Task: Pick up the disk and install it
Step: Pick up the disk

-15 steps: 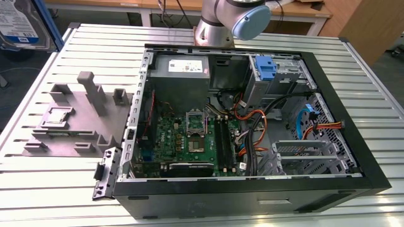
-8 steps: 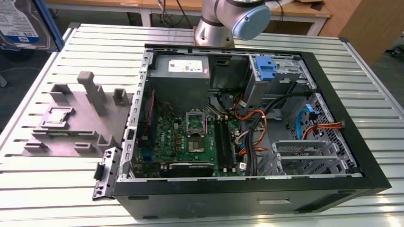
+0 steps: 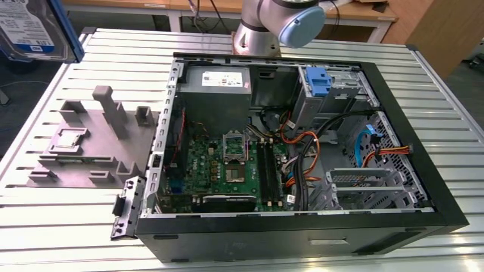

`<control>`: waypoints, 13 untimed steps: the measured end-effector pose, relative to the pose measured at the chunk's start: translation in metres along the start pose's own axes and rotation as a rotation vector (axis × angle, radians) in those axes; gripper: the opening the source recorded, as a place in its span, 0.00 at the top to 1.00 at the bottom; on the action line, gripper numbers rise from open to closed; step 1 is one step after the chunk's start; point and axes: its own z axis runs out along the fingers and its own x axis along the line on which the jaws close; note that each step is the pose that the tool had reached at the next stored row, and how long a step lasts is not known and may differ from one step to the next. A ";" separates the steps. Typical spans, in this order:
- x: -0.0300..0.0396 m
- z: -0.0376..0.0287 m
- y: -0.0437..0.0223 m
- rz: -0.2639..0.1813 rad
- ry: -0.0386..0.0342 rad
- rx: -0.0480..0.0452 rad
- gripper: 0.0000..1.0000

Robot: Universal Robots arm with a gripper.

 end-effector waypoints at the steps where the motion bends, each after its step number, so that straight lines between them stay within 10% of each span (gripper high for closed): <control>1: 0.0015 0.0000 -0.0002 0.000 0.0002 -0.0001 0.64; 13: 0.0018 -0.0002 -0.0104 0.000 0.0002 -0.0001 0.64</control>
